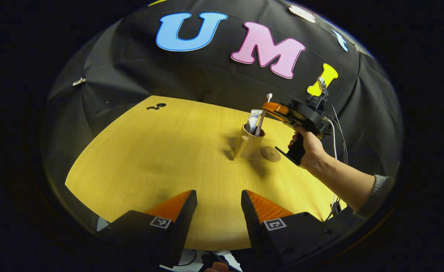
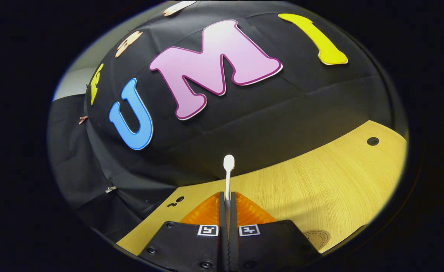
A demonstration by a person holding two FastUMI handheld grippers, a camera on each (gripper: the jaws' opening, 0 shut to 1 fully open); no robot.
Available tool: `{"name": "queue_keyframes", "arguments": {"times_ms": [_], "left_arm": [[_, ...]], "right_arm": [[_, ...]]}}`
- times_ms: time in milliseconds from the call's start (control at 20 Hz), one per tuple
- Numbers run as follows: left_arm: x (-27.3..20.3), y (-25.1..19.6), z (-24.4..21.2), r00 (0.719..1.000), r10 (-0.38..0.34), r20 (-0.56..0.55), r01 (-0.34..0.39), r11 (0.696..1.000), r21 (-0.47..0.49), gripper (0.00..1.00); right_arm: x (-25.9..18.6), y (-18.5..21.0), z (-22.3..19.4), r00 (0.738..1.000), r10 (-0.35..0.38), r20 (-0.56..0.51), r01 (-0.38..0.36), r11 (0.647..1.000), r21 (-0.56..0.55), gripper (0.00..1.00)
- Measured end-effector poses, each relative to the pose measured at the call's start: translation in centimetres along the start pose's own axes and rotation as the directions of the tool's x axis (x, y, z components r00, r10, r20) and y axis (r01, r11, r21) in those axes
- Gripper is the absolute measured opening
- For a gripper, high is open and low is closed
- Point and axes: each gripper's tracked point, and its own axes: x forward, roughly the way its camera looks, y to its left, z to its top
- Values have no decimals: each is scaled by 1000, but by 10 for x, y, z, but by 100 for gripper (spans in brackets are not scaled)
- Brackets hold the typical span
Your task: Put the toothbrush and toothpaste on the desktop into the cup, then pick up the cup and place it on the coaster on the desktop.
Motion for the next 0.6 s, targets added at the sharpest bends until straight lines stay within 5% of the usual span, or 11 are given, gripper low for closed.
{"name": "queue_keyframes", "arguments": {"times_ms": [600], "left_arm": [[13,-16,11,1000,-14,8,14,999,-32,73]], "right_arm": [[-43,-2,-24,995,-4,-97,3,1000,-5,16]]}}
